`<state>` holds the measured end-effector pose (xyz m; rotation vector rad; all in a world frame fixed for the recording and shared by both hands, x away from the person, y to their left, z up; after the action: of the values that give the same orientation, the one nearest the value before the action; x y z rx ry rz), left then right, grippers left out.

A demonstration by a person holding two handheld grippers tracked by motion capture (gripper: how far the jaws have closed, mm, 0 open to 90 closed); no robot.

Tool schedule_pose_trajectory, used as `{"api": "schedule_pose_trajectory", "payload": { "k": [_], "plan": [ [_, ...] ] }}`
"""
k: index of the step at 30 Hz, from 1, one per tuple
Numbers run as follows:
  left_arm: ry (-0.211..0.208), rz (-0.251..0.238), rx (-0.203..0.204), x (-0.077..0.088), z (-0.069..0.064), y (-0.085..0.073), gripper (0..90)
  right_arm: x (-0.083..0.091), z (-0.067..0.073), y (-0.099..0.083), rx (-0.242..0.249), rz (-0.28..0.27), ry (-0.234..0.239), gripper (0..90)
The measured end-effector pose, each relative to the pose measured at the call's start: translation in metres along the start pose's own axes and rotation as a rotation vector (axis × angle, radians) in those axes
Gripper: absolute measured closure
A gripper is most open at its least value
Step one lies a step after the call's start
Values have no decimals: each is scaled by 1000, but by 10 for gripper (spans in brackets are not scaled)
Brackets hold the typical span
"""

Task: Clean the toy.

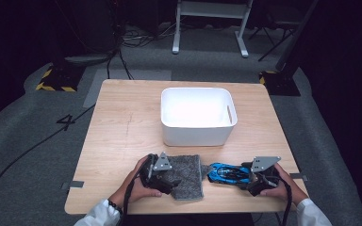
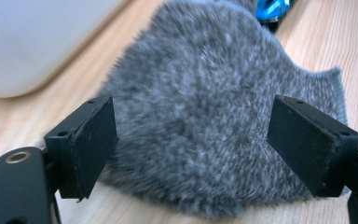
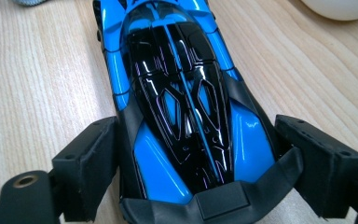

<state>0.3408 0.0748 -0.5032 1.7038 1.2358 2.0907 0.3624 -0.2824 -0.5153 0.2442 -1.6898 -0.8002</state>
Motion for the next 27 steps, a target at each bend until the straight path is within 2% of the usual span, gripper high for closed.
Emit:
{"api": "schedule_pose_trajectory", "payload": {
  "k": [2,5,8,10,15,19,20,23,25,27],
  "plan": [
    [-4,25,-13,-7,-3,0,162,0,0,1,1,1,-1,168],
    [13,75,-43,-17,-4,-1,159,2,1,3,9,-2,-3,175],
    [5,62,-21,-20,-2,-2,157,5,0,6,13,-8,-4,177],
    [21,61,-35,-21,-2,-4,156,10,0,11,7,-35,-7,186],
    [38,55,-55,-23,-3,-5,145,14,1,16,21,-45,-6,190],
    [32,34,-54,-23,-2,-7,143,10,6,22,47,-26,8,190],
    [32,29,-52,-23,-2,-8,143,7,8,25,56,-7,9,190],
    [42,33,-68,-22,-1,-8,145,3,8,28,68,13,10,191],
    [47,37,-58,-20,1,-8,151,0,8,30,67,32,3,196],
    [49,16,-41,-15,2,-8,175,-2,9,34,66,31,8,197]
  ]
}}
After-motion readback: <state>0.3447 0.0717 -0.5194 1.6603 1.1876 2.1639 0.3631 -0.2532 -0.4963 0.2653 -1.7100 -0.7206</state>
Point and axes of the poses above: each handheld gripper's, and its own axes: x roughly backward along the jaws, y roughly out of its top, z roughly to its left, the point moved 3 cm from there along -x, roughly forward along the jaws, and after that the axes turned 3 degrees about z, right-handed, at the moved point
